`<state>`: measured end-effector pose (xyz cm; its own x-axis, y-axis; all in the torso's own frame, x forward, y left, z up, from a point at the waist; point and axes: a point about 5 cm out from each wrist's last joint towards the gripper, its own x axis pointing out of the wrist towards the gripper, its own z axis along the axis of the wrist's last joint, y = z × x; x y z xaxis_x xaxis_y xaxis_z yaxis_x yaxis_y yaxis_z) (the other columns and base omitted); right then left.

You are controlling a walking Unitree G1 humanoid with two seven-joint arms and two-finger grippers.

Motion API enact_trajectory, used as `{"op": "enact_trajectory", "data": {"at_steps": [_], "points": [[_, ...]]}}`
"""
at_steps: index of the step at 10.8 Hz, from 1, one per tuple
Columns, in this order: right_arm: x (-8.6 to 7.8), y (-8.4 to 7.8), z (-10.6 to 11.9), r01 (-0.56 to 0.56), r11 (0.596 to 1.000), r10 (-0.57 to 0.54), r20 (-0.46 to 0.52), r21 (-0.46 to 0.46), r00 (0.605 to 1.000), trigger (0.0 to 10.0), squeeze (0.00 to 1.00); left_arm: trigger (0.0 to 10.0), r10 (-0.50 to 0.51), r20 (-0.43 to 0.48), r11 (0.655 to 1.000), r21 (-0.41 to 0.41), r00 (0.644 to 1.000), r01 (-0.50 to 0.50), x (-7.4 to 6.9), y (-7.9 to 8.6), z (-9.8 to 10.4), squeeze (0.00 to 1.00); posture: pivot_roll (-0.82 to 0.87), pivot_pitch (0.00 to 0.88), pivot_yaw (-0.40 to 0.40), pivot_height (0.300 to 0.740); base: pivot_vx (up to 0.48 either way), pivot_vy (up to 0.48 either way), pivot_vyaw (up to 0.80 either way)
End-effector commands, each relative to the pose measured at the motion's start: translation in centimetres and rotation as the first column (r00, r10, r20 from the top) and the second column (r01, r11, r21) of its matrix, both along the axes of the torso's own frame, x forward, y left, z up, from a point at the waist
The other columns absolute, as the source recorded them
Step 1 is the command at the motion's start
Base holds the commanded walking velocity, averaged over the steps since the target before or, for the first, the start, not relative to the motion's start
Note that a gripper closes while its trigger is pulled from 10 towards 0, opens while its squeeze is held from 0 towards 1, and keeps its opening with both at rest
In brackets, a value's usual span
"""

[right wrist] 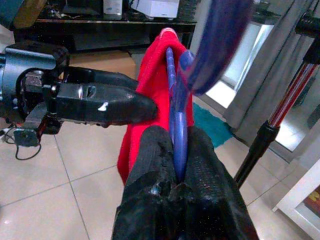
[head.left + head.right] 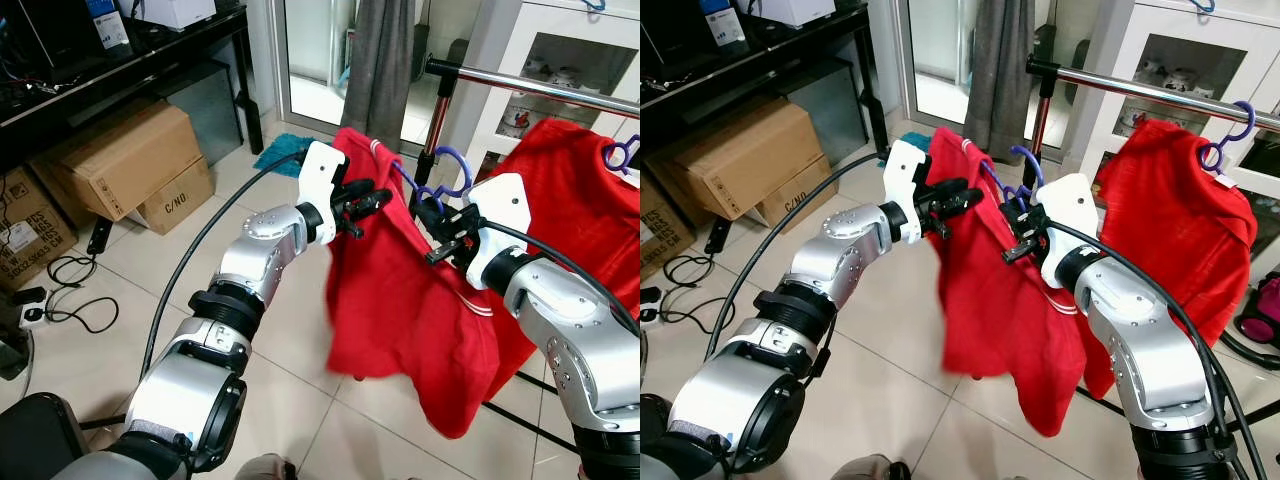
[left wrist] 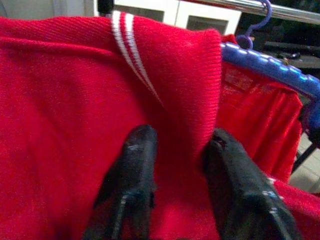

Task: Hang hanger

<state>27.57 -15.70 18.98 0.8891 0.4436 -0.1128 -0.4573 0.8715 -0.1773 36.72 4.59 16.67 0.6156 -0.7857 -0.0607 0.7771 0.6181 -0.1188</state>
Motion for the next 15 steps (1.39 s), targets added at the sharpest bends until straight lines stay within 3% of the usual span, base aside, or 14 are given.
{"op": "enact_trajectory", "data": {"at_steps": [1, 3, 8, 12, 15], "points": [[-0.2, 0.4, 1.6, -0.024, 1.000, 0.025, 0.071, -0.004, 0.997, 0.0, 0.00, 0.0, -0.017, 0.016, 0.999, 0.033, 1.000, 0.016, 0.2, -0.1, 0.3, 0.00, -0.01, 0.000, 0.073, 0.740, 0.000, 0.000, 0.00], [-0.4, 0.7, 1.6, -0.040, 0.999, 0.040, 0.073, -0.005, 0.997, 0.0, 0.00, 0.0, -0.001, 0.029, 0.998, 0.055, 1.000, 0.000, 0.7, 0.1, 0.7, 0.00, -0.01, 0.000, 0.076, 0.740, 0.000, 0.000, 0.00], [-0.5, 0.7, 1.0, -0.046, 0.998, 0.048, 0.041, -0.039, 0.998, 0.0, 0.00, 0.0, 0.028, 0.040, 1.000, -0.004, 0.999, -0.028, 1.1, 0.9, 1.4, 0.00, -0.01, 0.000, 0.077, 0.740, 0.000, 0.000, 0.00], [-0.5, -0.9, -2.0, 0.038, 0.993, -0.052, -0.130, -0.112, 0.990, 0.0, 0.00, 0.0, -0.044, 0.107, 0.997, -0.059, 0.993, 0.050, 0.3, 1.4, 3.3, 0.00, 0.01, 0.000, 0.066, 0.740, 0.000, 0.000, 0.00], [-1.5, -1.3, -3.4, -0.041, 0.987, 0.005, -0.221, -0.156, 0.975, 0.0, 0.00, 0.0, 0.056, 0.171, 0.996, -0.071, 0.984, -0.044, 1.1, 3.7, 5.4, 0.00, 0.02, 0.000, 0.061, 0.740, 0.000, 0.000, 0.00]]}}
